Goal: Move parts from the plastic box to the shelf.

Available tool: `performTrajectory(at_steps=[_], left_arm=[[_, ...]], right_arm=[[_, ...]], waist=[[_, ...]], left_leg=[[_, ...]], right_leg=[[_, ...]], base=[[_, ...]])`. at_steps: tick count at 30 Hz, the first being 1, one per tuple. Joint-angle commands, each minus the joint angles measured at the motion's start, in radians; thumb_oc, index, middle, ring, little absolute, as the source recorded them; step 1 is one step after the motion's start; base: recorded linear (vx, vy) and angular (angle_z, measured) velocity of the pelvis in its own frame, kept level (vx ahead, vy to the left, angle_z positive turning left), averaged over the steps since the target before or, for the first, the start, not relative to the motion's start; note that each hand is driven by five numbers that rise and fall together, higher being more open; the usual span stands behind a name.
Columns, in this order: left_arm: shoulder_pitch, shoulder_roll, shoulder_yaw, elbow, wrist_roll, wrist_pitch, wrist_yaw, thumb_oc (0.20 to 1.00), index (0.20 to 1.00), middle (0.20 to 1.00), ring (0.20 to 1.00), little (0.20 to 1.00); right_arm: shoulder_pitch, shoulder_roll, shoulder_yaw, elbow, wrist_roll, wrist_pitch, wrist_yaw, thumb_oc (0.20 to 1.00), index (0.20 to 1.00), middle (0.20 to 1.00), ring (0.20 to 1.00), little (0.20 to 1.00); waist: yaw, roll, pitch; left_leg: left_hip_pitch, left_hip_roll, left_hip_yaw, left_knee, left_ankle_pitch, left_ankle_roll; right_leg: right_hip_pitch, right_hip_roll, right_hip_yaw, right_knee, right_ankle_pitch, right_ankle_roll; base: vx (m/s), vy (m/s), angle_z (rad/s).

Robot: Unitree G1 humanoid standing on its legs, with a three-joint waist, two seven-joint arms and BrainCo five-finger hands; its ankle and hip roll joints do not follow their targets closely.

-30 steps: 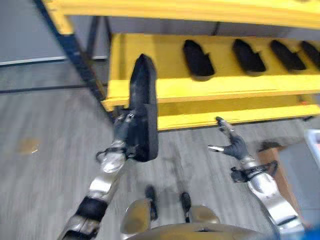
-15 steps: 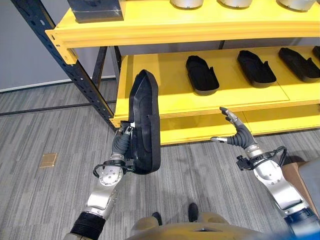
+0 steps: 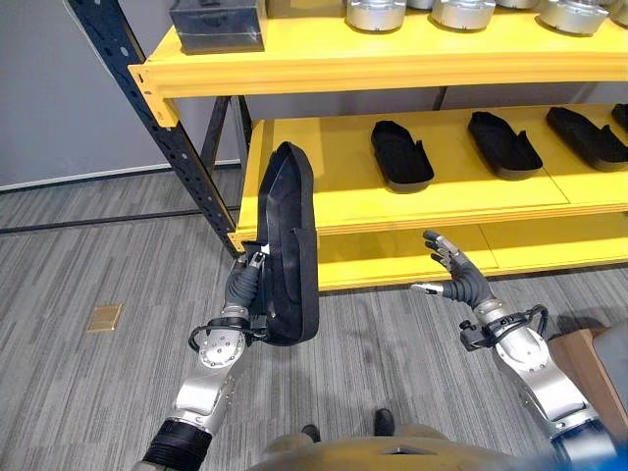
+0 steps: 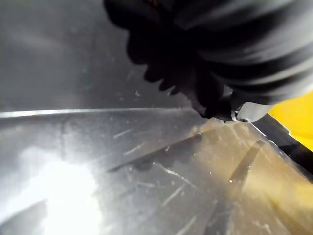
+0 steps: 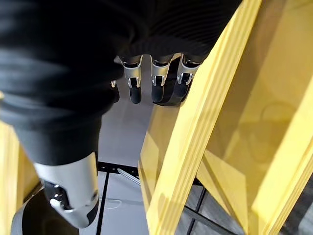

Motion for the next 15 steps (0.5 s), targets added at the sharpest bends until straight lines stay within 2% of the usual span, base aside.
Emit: performTrajectory(at_steps=[1, 7, 10, 11, 12, 15], left_arm=[[-0.043, 0.024, 0.014, -0.032, -0.009, -0.052, 0.014, 0.200, 0.200, 0.200, 0.200, 0.200], [-0.033, 0.032, 0.030, -0.039, -0.001, -0.069, 0.055, 0.200, 0.200, 0.200, 0.200, 0.200], [-0.049, 0.047, 0.050, -0.033, 0.035, -0.106, 0.110, 0.200, 0.200, 0.200, 0.200, 0.200], [-0.051, 0.048, 0.056, -0.033, 0.026, -0.104, 0.110, 0.200, 0.200, 0.200, 0.200, 0.200], [-0.052, 0.046, 0.062, -0.033, 0.019, -0.101, 0.104, 0.200, 0.200, 0.200, 0.200, 0.200], [-0.060, 0.039, 0.066, -0.025, 0.024, -0.102, 0.095, 0.200, 0.200, 0.200, 0.200, 0.200]], right_arm=[[-0.031, 0.016, 0.016, -0.024, 0.029, -0.061, 0.004, 1.000, 1.000, 1.000, 1.000, 1.000], [-0.037, 0.009, 0.021, -0.025, 0.002, -0.073, 0.016, 1.000, 1.000, 1.000, 1.000, 1.000], [-0.062, -0.012, 0.033, -0.009, 0.005, -0.079, 0.057, 1.000, 1.000, 1.000, 1.000, 1.000], [-0.060, -0.012, 0.034, -0.007, 0.006, -0.081, 0.067, 1.000, 1.000, 1.000, 1.000, 1.000], [-0.050, -0.014, 0.033, -0.010, 0.011, -0.079, 0.074, 1.000, 1.000, 1.000, 1.000, 1.000], [-0.032, -0.013, 0.027, -0.014, 0.019, -0.084, 0.092, 1.000, 1.000, 1.000, 1.000, 1.000]], waist=[[0.009, -0.041, -0.029], [0.020, -0.041, -0.014], [0.021, -0.047, 0.012], [0.019, -0.050, 0.016], [0.016, -0.053, 0.023], [0.010, -0.056, 0.039]], left_leg=[[-0.072, 0.067, -0.005, 0.030, 0.063, -0.048], [-0.091, 0.086, 0.010, 0.073, 0.060, -0.058], [-0.149, 0.103, -0.004, 0.215, 0.059, -0.057], [-0.164, 0.112, 0.000, 0.256, 0.072, -0.058], [-0.191, 0.133, 0.011, 0.326, 0.111, -0.067], [-0.249, 0.148, 0.035, 0.458, 0.140, -0.073]], right_leg=[[-0.021, -0.064, -0.051, 0.011, 0.047, 0.055], [-0.037, -0.061, -0.096, 0.059, 0.017, 0.043], [-0.056, -0.046, -0.085, 0.129, -0.017, 0.011], [-0.056, -0.042, -0.085, 0.138, -0.022, 0.004], [-0.049, -0.034, -0.089, 0.139, -0.022, -0.007], [-0.029, -0.018, -0.100, 0.142, -0.025, -0.022]], base=[[-0.01, -0.084, -0.02], [0.02, -0.130, -0.09], [0.04, -0.284, -0.07], [0.08, -0.256, -0.01], [0.06, -0.189, 0.03], [0.08, -0.177, 0.12]])
